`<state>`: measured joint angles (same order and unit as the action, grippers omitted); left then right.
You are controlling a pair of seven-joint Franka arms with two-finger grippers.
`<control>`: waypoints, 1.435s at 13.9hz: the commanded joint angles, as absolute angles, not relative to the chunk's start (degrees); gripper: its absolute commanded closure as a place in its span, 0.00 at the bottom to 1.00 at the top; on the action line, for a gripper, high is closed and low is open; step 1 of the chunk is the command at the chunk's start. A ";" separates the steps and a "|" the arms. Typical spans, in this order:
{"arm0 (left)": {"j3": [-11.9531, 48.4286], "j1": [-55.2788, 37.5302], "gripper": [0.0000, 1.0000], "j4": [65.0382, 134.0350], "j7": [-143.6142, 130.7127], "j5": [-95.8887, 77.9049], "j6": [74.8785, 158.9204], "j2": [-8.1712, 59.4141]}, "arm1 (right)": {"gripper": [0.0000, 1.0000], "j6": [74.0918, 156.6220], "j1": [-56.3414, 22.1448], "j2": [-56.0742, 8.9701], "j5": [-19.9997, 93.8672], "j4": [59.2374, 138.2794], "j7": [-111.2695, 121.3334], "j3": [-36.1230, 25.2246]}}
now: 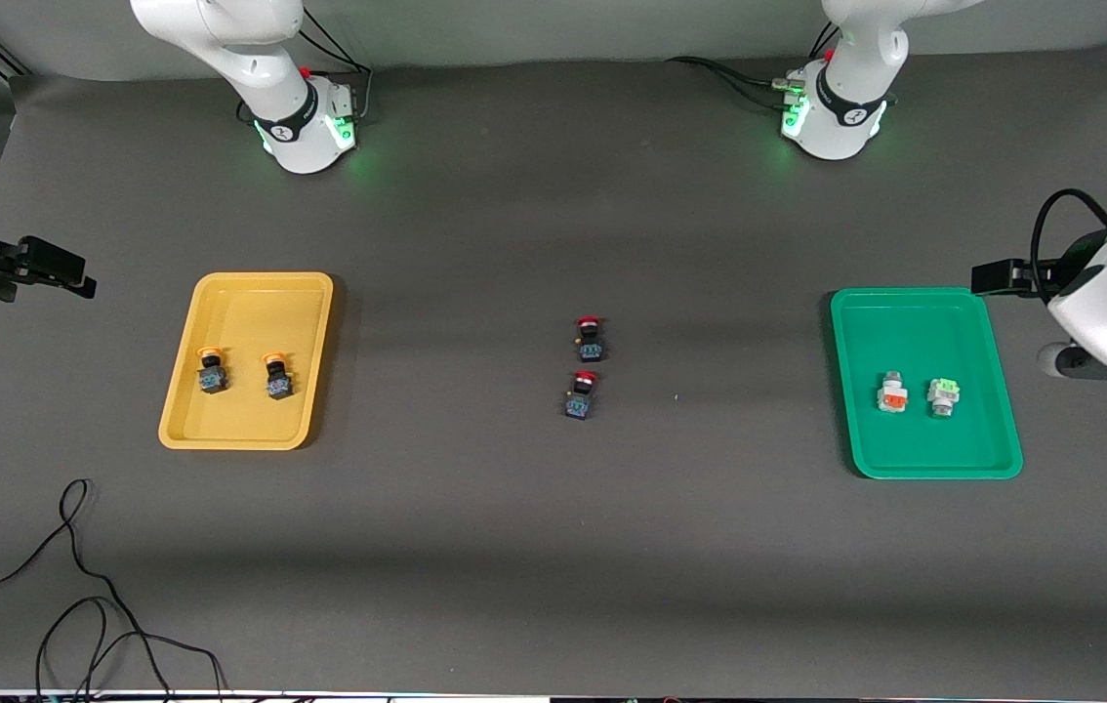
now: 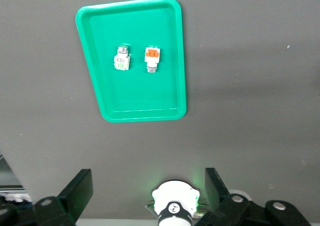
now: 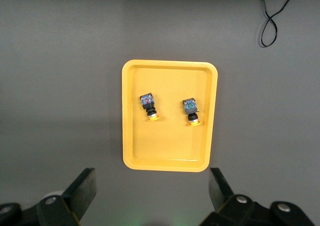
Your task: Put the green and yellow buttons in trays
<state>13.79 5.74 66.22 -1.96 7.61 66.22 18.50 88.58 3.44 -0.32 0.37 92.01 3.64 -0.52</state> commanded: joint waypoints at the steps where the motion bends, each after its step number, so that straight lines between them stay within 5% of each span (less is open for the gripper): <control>1: 8.35 3.69 0.00 74.75 1.92 4.92 71.86 11.54 | 0.00 88.42 3.52 0.26 -0.79 91.76 2.46 -0.26; 7: 0.11 -4.46 0.00 95.08 2.37 4.83 86.64 -1.31 | 0.00 88.42 3.60 0.18 -0.79 91.85 2.46 -0.26; 20: -0.44 -5.10 0.00 86.84 2.46 2.55 86.93 3.95 | 0.00 88.42 3.60 0.09 -0.88 91.76 2.46 -0.35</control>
